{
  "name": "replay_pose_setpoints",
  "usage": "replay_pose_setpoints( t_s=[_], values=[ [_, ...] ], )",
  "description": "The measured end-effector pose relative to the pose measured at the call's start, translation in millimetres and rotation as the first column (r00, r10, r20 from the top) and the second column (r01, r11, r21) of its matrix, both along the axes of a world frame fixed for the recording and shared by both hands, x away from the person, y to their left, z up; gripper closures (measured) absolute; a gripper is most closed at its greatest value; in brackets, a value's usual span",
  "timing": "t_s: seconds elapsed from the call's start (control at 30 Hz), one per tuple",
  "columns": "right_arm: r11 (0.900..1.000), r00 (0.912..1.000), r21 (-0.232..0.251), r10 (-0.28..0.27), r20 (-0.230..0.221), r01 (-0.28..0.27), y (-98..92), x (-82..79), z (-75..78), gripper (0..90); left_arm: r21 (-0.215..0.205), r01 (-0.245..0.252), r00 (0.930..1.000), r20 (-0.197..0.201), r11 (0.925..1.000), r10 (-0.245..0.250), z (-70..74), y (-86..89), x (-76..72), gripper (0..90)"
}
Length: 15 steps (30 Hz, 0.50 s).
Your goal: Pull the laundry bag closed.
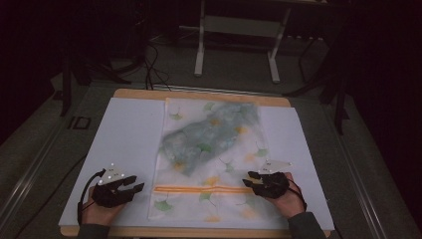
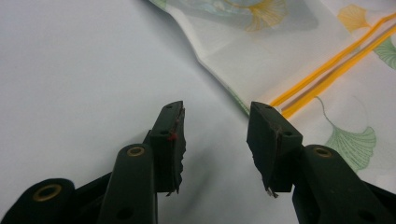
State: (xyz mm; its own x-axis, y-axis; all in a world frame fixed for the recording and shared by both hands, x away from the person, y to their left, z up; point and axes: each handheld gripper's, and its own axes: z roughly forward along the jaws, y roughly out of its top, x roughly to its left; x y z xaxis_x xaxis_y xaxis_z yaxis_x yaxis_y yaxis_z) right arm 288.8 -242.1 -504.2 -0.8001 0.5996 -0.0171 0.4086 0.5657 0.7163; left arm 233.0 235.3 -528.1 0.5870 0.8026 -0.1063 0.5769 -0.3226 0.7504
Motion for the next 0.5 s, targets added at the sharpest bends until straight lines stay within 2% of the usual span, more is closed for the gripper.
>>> replay_pose_setpoints(
  t_s=[0.17,0.3,0.5],
  values=[
    [1.0,0.9997,0.009,0.023,0.0,-0.023,11.3,1.0,-2.5,63.3,0.013,0.008,0.9999,0.014,0.9999,-0.008,0.9,-1.4,-0.2,55.4],
    [0.999,0.9992,0.016,0.04,-0.006,-0.04,19.2,0.8,-3.7,62.8,0.013,-0.007,1.0,0.005,0.9999,0.007,0.5,-0.3,1.5,55.5],
    [0.998,0.9976,0.017,0.068,-0.01,-0.068,34.1,0.2,-4.2,62.7,0.027,0.008,1.0,-0.001,0.9996,-0.008,-1.8,0.9,6.7,55.6]
  ],
)
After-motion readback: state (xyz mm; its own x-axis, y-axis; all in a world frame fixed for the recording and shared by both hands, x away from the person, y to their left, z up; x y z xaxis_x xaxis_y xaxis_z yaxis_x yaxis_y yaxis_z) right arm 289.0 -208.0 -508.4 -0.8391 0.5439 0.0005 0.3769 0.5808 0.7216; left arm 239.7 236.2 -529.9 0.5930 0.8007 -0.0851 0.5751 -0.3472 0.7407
